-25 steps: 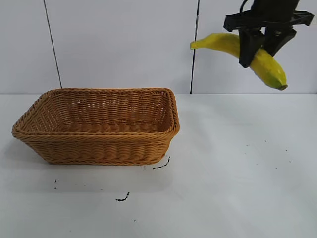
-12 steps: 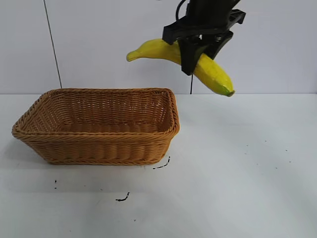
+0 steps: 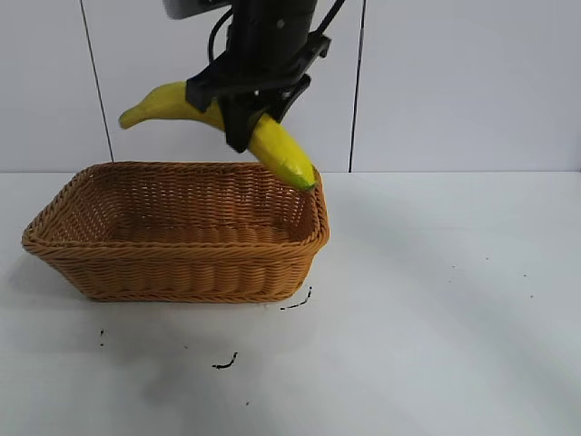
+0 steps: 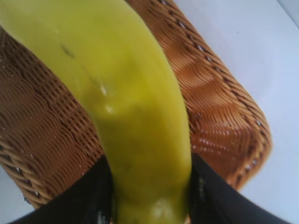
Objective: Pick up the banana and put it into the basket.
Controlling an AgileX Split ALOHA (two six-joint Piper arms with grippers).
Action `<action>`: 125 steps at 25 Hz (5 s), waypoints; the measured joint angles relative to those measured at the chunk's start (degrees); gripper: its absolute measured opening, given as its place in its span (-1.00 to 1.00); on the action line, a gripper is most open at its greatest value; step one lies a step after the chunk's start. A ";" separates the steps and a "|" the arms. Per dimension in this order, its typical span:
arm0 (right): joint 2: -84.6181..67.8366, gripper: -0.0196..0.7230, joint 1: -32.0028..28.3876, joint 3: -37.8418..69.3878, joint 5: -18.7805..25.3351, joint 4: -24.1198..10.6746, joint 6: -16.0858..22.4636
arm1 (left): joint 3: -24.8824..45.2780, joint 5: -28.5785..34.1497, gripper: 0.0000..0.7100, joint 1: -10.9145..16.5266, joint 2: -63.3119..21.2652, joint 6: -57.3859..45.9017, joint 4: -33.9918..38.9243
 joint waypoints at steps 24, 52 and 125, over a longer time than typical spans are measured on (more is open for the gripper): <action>3.78 0.48 0.00 -0.07 -3.72 -0.74 -0.36 | 0.00 0.00 0.95 0.00 0.00 0.00 0.00; -2.68 0.88 -21.03 -9.80 14.65 10.01 21.28 | 0.00 0.00 0.95 0.00 0.00 0.00 0.00; -131.10 0.85 -36.79 91.25 5.45 11.32 17.01 | 0.00 0.01 0.95 0.00 0.00 0.00 0.00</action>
